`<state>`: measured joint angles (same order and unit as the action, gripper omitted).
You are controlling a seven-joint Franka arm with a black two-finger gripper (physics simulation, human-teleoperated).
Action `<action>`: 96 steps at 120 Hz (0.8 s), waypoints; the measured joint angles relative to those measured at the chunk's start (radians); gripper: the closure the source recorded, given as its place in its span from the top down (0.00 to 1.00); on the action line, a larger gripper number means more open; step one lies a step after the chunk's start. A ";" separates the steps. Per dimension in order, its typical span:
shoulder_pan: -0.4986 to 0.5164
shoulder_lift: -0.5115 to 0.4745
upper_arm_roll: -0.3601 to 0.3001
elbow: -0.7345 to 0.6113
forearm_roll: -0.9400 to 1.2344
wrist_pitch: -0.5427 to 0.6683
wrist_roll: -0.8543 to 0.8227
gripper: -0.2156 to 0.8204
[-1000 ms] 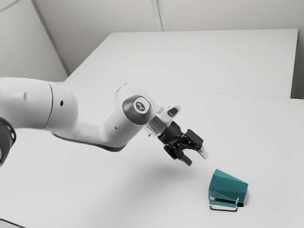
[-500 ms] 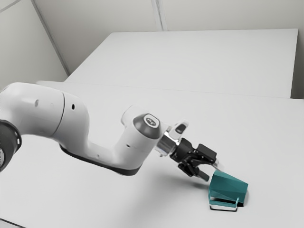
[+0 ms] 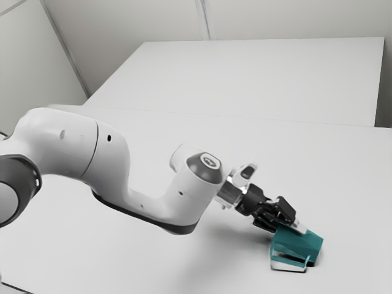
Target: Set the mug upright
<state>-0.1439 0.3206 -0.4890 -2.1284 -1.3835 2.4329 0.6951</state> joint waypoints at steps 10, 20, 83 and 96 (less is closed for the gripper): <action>-0.001 -0.003 -0.009 0.013 -0.001 0.002 0.010 0.18; -0.001 -0.005 -0.013 0.018 -0.001 0.003 0.018 0.12; 0.039 -0.274 -0.009 -0.040 0.197 -0.002 -0.013 0.04; 0.020 -0.330 0.069 -0.033 0.467 -0.062 -0.087 0.04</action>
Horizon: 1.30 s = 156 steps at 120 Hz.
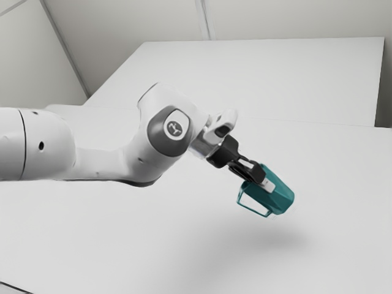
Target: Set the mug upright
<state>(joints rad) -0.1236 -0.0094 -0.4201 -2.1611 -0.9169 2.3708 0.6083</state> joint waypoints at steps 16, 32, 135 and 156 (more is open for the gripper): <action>-0.003 -0.020 0.080 0.019 0.267 -0.085 -0.084 0.04; 0.026 -0.027 0.179 0.048 0.468 -0.169 -0.154 0.04; 0.121 0.092 0.260 0.054 0.897 -0.194 -0.439 0.04; 0.129 0.134 0.260 0.055 0.936 -0.175 -0.481 0.04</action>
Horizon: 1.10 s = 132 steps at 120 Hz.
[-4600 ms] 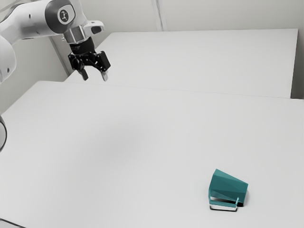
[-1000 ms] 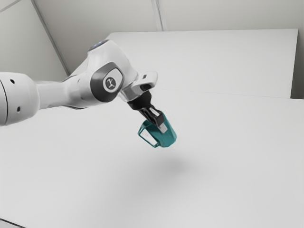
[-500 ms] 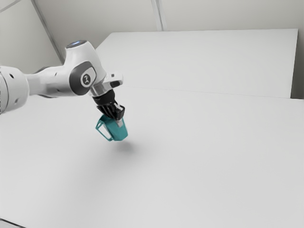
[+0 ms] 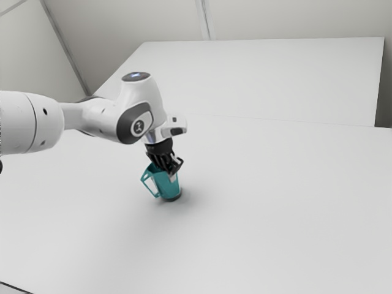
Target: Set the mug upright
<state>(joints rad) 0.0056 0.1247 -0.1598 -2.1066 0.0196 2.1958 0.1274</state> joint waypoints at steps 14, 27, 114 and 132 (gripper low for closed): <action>-0.005 0.026 0.000 0.003 0.023 0.008 -0.025 0.04; -0.005 0.034 0.000 0.004 0.035 0.013 -0.044 0.06; 0.009 -0.030 0.006 0.278 -0.045 -0.221 -0.071 0.76; 0.042 0.050 0.019 0.465 -0.062 -0.333 -0.063 0.78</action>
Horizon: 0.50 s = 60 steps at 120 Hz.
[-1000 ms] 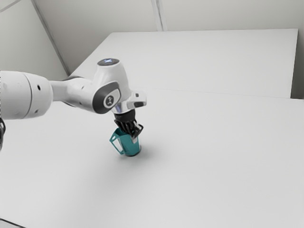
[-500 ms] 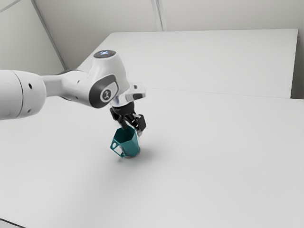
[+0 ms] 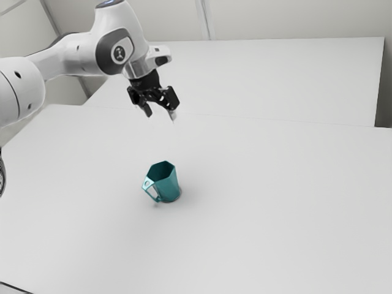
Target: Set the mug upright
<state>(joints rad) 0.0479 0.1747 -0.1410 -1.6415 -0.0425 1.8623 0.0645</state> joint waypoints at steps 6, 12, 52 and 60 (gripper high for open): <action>0.001 0.016 0.002 0.053 0.000 -0.036 0.002 0.78; 0.000 0.024 0.002 0.091 0.001 -0.069 0.004 0.78; -0.001 0.019 0.015 0.153 0.002 -0.194 0.028 0.79; -0.001 0.019 0.016 0.153 0.000 -0.202 0.032 0.79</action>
<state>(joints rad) 0.0466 0.1939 -0.1247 -1.4884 -0.0423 1.6599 0.0962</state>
